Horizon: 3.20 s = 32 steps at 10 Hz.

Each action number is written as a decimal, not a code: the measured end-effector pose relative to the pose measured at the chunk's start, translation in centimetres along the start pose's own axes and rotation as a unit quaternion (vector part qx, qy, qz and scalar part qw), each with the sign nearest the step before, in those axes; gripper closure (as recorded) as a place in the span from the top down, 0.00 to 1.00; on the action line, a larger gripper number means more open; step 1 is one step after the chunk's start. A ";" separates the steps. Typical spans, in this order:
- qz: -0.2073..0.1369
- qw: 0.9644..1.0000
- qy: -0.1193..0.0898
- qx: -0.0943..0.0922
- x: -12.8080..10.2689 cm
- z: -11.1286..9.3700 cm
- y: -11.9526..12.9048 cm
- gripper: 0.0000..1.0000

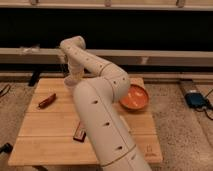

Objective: Place the ceramic cup in the ceramic bowl

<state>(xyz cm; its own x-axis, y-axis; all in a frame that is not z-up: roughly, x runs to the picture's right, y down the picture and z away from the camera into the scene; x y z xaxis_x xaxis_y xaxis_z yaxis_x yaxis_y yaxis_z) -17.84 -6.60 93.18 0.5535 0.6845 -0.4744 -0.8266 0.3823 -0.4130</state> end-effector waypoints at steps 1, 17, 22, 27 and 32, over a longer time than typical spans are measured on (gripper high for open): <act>0.003 1.000 -0.008 -0.015 -0.3 -1.1 0.2 0.02; 0.237 0.964 -0.083 -0.091 19.6 -12.5 -20.5 0.00; 0.318 0.942 -0.061 -0.084 28.2 -10.0 -25.0 0.04; 0.330 0.940 -0.015 -0.086 30.6 -7.3 -24.9 0.52; 0.328 0.941 0.006 -0.081 30.0 -4.8 -25.2 0.78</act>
<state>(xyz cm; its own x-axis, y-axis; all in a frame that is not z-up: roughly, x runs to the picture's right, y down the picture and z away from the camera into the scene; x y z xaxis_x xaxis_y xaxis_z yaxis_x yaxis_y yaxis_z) 20.10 1.29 85.69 -0.0695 0.7322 -0.6775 -0.9653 -0.2206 -0.1394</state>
